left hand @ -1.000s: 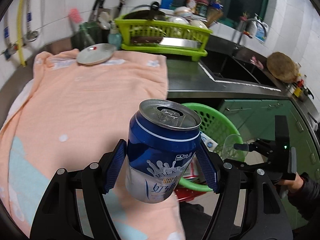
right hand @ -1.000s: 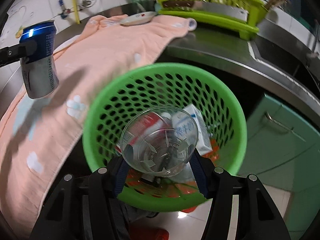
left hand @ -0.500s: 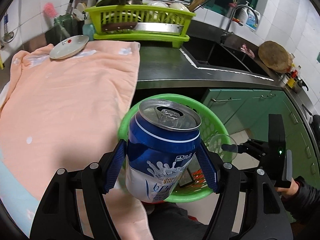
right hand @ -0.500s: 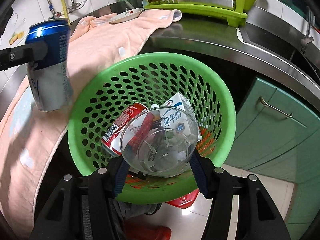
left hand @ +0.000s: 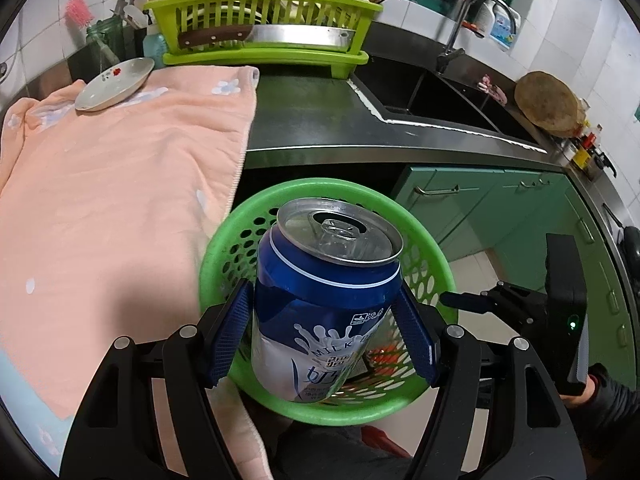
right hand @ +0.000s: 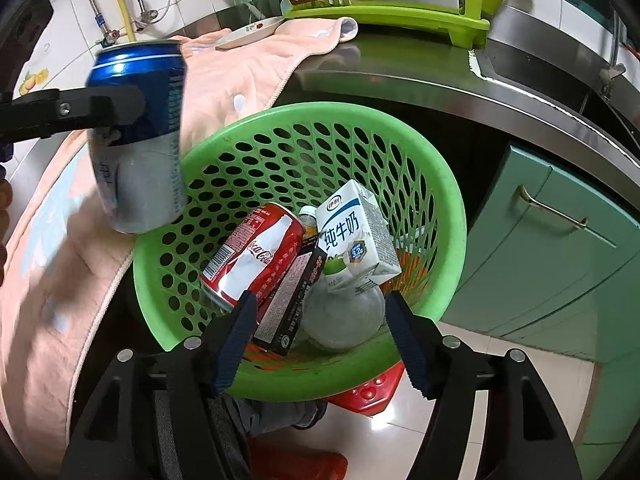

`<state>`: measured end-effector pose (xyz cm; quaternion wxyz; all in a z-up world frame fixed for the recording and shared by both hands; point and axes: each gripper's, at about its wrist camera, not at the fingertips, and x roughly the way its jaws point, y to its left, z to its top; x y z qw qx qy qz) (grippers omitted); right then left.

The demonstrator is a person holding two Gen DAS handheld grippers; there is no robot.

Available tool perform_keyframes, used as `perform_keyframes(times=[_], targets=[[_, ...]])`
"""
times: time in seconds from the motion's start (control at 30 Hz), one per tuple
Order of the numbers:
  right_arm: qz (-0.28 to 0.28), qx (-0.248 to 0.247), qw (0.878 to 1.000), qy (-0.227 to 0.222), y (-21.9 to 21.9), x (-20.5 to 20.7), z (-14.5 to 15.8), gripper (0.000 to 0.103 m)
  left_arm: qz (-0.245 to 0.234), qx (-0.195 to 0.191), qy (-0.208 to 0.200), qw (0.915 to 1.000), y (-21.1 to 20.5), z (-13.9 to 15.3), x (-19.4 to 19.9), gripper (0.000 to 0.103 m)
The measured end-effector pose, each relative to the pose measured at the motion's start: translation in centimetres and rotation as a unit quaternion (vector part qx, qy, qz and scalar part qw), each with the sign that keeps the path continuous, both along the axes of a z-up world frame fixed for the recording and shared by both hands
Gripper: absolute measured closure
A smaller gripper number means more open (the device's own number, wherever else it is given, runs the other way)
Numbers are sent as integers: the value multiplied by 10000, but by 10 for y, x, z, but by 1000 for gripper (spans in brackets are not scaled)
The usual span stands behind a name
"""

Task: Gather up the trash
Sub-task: 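Lower the blue can into the green basket and open the left tool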

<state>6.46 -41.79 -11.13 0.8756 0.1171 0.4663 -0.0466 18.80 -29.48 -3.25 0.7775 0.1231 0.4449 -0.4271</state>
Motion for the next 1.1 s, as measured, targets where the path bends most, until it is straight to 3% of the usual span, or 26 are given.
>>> perform_keyframes(times=[0.27, 0.87, 1.1], targets=[[-25, 53, 9999, -114, 0, -6, 5, 29, -26, 111, 115, 9999, -15, -10, 4, 34], [-65, 136, 9997, -180, 0, -17, 9, 28, -8, 352, 463, 9983, -30, -41, 4, 33], [-45, 124, 9997, -202, 6, -19, 11, 28, 74, 321, 517, 9981, -25, -42, 6, 25]])
